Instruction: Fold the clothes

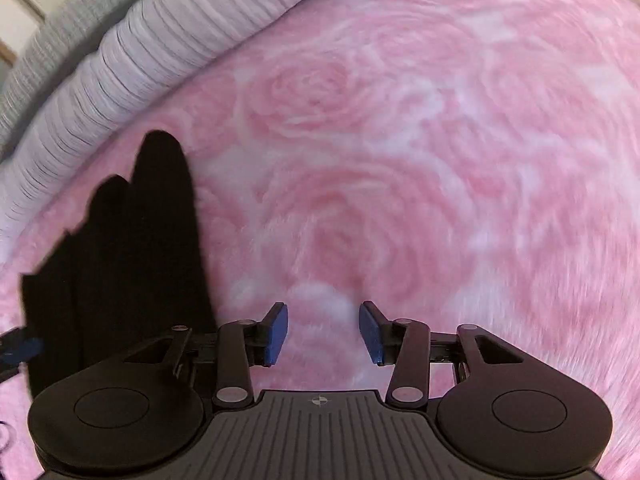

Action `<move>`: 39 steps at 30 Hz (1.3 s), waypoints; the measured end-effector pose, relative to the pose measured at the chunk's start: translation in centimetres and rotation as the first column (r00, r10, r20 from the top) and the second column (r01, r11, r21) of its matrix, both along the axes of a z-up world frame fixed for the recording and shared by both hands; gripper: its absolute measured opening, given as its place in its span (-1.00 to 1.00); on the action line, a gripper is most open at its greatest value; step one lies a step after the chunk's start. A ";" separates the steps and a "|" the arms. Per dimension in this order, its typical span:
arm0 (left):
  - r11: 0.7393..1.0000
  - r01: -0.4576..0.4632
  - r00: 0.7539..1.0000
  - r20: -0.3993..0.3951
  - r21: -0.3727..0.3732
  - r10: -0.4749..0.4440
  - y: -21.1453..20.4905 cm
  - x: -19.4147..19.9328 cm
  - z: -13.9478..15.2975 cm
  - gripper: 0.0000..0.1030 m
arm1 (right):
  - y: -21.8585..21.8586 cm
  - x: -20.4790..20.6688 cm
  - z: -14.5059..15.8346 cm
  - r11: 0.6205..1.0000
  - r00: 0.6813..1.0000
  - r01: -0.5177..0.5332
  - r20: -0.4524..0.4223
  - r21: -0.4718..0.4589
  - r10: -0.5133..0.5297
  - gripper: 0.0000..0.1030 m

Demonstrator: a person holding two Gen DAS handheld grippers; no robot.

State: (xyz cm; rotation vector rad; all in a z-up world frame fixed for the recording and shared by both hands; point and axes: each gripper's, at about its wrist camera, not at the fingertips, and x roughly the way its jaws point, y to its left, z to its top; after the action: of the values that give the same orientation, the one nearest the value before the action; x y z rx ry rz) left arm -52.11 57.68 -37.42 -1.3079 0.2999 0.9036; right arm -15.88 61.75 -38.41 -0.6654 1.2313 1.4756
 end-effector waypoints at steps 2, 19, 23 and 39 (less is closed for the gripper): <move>0.999 0.038 0.999 -0.010 0.018 -0.038 1.8 2.5 -0.2 -0.33 | -1.0 0.8 0.0 0.999 0.997 0.046 -0.056 -0.010 -0.046 -0.13; 0.962 0.084 0.996 0.001 0.260 -0.087 4.9 6.0 2.0 -0.96 | -2.8 4.6 -1.0 0.983 0.970 0.180 -0.174 0.030 -0.172 -0.14; 0.995 0.007 0.984 -0.178 0.100 0.011 5.5 3.7 -2.0 -0.89 | -0.1 3.6 -0.9 0.989 0.966 0.122 -0.237 0.078 -0.101 -0.14; 0.985 0.057 0.988 -0.151 0.162 -0.033 6.0 4.0 -2.1 -0.90 | 6.5 -5.5 -2.1 0.966 0.934 -0.108 -0.309 0.235 0.179 -0.89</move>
State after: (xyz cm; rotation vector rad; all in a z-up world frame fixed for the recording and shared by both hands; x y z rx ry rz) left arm -48.16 63.65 -39.54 -1.0792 0.3613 0.9686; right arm -21.36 68.26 -40.54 -0.3790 1.2672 1.8692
